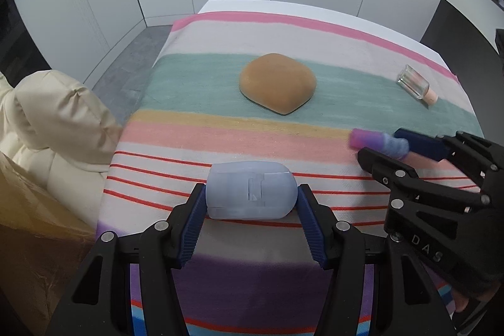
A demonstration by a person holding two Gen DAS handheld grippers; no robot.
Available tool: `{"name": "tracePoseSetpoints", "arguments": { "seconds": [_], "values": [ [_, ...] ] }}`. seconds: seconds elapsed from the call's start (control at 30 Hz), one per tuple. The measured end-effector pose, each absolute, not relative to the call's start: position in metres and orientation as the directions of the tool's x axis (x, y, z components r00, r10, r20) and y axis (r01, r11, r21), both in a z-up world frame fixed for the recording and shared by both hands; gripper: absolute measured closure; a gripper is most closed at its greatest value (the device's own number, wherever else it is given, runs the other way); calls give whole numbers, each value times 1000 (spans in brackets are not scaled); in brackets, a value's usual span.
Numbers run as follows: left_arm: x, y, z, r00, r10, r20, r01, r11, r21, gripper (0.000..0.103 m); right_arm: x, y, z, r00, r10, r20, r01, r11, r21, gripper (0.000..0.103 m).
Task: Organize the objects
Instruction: 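Grasp the clear plastic case with the left tool while the right tool grasps the purple-capped tube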
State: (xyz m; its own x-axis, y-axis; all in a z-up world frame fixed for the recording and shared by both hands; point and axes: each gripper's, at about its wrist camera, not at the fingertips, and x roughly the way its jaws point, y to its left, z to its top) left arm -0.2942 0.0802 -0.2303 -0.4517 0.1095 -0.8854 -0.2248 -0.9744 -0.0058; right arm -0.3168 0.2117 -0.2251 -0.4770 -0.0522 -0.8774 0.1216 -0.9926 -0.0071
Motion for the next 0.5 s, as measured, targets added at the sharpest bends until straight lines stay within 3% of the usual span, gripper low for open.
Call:
{"name": "tracePoseSetpoints", "arguments": {
  "seconds": [0.03,0.13,0.17,0.33,0.5],
  "values": [
    [-293,81,-230,-453,109,-885,-227,-974,-4,45,-316,209,-225,-477,-54,-877,132,-991,-10,68],
    [-291,83,-228,-446,114,-888,-230,-973,-10,45,-310,205,-222,-466,-66,-883,147,-989,-4,72],
    [-290,84,-226,-447,117,-887,-233,-972,-11,45,-309,206,-222,-461,-74,-884,142,-990,9,82],
    [-280,95,-212,-458,126,-880,-262,-965,-2,45,-297,217,-219,-429,-109,-897,95,-993,75,84],
    [-265,107,-199,-468,144,-872,-290,-957,-3,45,-269,226,-218,-425,-54,-903,66,-997,29,84]
  ]
}}
